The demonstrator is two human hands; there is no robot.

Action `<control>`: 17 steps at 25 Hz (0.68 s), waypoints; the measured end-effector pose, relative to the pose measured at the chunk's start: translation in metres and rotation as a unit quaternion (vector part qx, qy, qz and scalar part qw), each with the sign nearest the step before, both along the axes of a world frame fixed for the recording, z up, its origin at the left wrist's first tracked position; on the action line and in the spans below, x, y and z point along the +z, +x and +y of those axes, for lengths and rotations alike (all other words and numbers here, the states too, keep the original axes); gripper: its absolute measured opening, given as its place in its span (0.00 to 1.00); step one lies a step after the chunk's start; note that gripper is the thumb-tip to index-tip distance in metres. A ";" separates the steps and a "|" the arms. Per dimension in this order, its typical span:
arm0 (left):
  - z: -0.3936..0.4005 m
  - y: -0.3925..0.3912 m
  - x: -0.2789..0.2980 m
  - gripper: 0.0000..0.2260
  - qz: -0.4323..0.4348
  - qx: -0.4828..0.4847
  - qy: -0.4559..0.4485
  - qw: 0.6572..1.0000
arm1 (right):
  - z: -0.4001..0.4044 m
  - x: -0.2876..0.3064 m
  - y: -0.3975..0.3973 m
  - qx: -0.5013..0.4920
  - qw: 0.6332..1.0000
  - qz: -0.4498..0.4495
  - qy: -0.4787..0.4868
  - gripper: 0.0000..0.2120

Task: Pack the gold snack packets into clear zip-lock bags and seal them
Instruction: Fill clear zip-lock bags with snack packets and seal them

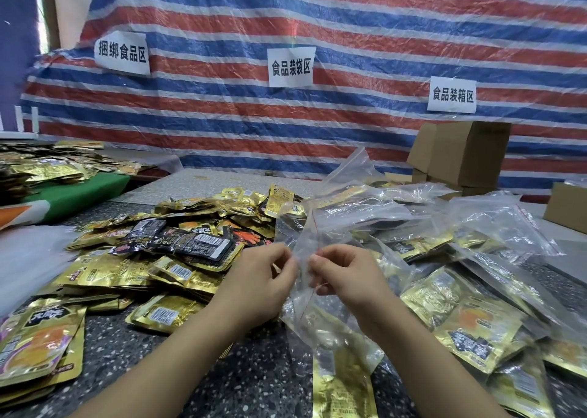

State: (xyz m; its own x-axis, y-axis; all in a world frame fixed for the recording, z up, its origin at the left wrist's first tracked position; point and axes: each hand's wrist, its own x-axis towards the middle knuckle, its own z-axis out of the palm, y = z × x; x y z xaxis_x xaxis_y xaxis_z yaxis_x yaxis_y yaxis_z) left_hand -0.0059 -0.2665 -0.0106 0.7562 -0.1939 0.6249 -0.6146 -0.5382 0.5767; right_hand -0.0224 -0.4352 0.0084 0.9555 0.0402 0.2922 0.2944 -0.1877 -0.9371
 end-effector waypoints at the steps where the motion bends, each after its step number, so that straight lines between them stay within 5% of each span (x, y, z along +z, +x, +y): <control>1: 0.001 0.001 0.001 0.11 -0.001 0.035 -0.019 0.999 | -0.001 0.001 0.001 -0.047 0.999 -0.011 -0.012 0.07; 8: 0.022 0.008 0.013 0.11 -0.032 0.250 -0.052 0.966 | -0.020 0.007 0.001 -0.268 0.956 -0.098 -0.073 0.08; 17: 0.011 -0.003 0.013 0.11 -0.004 0.141 -0.090 0.986 | -0.008 0.003 -0.003 -0.154 0.976 -0.076 -0.134 0.09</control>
